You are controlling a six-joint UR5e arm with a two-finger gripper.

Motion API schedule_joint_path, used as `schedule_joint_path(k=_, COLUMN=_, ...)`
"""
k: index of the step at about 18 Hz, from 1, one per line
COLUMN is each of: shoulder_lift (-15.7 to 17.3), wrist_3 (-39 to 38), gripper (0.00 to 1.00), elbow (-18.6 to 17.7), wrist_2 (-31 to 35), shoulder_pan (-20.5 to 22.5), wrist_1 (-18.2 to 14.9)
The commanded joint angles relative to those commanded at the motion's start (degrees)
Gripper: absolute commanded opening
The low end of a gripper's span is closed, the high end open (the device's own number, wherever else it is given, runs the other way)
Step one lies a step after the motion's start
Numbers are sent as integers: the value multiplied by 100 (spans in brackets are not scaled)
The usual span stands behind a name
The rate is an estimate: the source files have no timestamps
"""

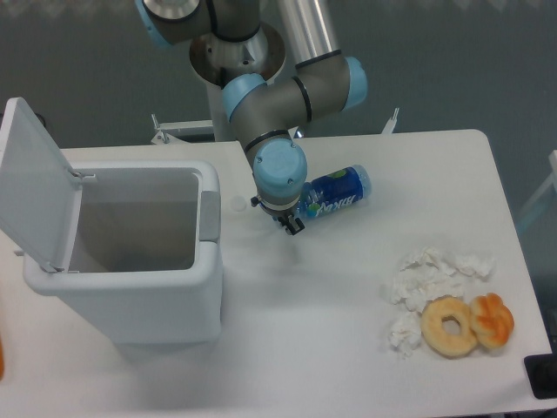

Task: Pick up the plastic bottle
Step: 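Lower the gripper onto the bottle near its cap and close, then lift the gripped bottle up off the table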

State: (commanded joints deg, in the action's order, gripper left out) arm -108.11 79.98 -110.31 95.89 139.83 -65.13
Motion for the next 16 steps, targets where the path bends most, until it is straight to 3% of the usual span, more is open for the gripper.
schedule_joint_path(k=4, shoulder_lift=0, wrist_3=-17, gripper=30, elbow=202, wrist_2=9, shoulder_pan=26, wrist_1=0)
schedule_joint_path(k=11, shoulder_lift=-53, wrist_3=-18, gripper=32, elbow=782, wrist_2=-35, shoulder_pan=263, wrist_1=-97)
schedule_joint_path(k=16, shoulder_lift=-70, wrist_3=-105, gripper=28, elbow=1441, wrist_2=-114, shoulder_pan=518, wrist_1=-114)
